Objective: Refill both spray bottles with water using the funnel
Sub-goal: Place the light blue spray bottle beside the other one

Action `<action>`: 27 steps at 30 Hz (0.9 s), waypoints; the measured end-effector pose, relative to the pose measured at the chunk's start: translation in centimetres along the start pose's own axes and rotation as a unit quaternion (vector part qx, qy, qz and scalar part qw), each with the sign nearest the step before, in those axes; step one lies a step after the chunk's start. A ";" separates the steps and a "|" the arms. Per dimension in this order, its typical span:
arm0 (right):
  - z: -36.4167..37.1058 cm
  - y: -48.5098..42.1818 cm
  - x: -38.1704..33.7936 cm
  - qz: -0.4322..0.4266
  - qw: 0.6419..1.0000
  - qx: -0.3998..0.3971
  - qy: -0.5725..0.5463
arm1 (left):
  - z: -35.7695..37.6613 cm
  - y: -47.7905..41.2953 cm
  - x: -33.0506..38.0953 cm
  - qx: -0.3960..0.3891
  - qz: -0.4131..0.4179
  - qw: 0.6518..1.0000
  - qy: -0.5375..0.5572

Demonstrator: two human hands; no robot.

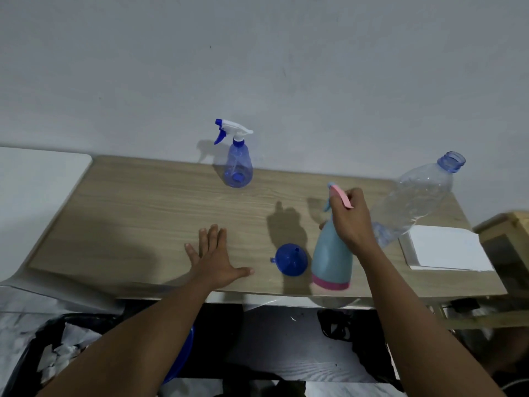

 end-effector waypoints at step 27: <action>11.2 -19.6 -5.8 -0.169 0.970 -0.033 0.174 | -0.7 -2.3 1.8 -0.126 -0.050 0.990 -0.026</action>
Point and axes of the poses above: each hand's wrist, its own y-axis away from the middle knuckle, its own z-axis out of the palm, x = y × z, the point moved 2 cm from there along -y, towards the middle knuckle, and after that the axes turned 7 degrees about -x, right-handed, at the moved point
